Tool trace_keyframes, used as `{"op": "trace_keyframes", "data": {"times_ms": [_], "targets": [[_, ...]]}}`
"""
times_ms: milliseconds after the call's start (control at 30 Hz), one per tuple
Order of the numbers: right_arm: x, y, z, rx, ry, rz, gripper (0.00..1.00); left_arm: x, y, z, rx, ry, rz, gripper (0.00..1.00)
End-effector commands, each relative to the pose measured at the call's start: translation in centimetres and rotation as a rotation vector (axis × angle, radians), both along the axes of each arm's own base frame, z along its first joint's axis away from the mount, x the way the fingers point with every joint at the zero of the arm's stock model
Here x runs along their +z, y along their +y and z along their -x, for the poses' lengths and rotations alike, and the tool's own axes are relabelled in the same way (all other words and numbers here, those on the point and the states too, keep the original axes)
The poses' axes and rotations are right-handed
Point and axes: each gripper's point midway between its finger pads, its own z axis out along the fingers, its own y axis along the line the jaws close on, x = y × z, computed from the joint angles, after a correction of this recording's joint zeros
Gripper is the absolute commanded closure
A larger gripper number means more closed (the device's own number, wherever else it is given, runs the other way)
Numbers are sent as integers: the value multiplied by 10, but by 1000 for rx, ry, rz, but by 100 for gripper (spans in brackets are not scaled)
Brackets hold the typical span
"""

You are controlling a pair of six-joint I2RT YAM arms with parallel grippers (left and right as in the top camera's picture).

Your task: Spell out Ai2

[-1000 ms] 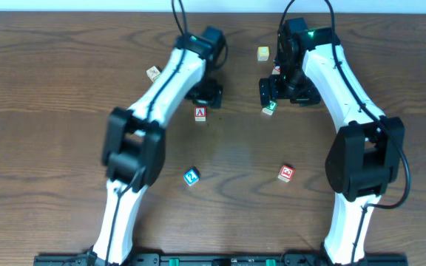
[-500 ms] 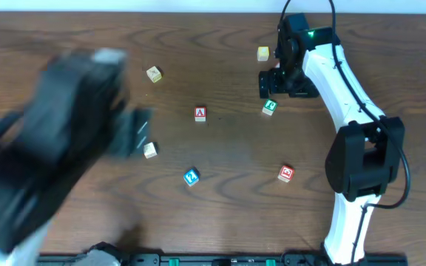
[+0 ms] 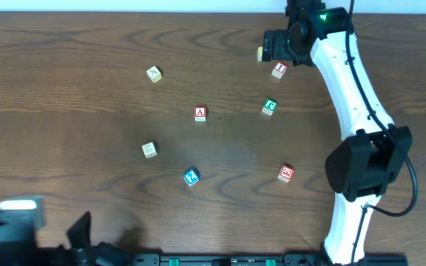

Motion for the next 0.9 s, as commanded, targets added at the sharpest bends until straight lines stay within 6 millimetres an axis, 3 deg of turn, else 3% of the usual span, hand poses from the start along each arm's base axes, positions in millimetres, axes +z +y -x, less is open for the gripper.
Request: {"op": "trace_keyframes", "data": {"times_ms": [0, 133, 333, 533, 700, 867], "targets": [[4, -12, -7, -97, -31, 14, 1, -41, -4, -23, 44, 92, -53, 5], [4, -33, -17, -276, -74, -11, 1, -62, -24, -67, 38, 69, -53, 5], [-13, -57, -29, -539, -77, -144, 1, -73, -38, -100, 47, 92, -74, 5], [-41, -49, -45, -562, -65, -197, 1, -94, -45, -116, 44, 198, -125, 5], [-87, -37, -46, -563, 16, -193, 1, -105, -48, -122, 43, 252, -153, 5], [-118, -30, -47, -552, 70, -212, 1, -105, -48, -122, 43, 251, -152, 5]]}}
